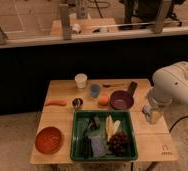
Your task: Place sponge in plastic cup
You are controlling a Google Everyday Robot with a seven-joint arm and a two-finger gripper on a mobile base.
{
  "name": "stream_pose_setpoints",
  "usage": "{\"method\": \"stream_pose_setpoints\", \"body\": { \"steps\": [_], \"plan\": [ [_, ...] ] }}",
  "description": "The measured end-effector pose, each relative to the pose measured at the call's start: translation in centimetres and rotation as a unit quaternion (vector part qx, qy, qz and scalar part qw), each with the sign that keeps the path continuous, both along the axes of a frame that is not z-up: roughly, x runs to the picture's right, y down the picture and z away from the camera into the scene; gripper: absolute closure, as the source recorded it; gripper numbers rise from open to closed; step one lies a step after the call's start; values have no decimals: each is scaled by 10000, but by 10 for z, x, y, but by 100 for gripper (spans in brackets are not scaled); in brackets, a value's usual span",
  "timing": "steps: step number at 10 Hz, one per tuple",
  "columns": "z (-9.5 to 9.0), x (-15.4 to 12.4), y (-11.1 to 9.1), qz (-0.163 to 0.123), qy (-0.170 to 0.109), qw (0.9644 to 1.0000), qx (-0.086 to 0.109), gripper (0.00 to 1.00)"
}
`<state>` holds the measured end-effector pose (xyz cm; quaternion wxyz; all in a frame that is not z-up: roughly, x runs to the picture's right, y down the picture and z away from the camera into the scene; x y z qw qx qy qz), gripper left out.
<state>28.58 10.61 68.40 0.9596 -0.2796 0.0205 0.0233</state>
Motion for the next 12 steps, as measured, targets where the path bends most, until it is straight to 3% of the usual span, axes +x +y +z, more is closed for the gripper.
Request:
{"method": "stream_pose_setpoints", "body": {
  "steps": [8, 12],
  "plan": [
    [0, -2, 0, -9, -23, 10000, 3, 20],
    [-4, -50, 8, -186, -457, 9988, 23, 20]
  ]
}}
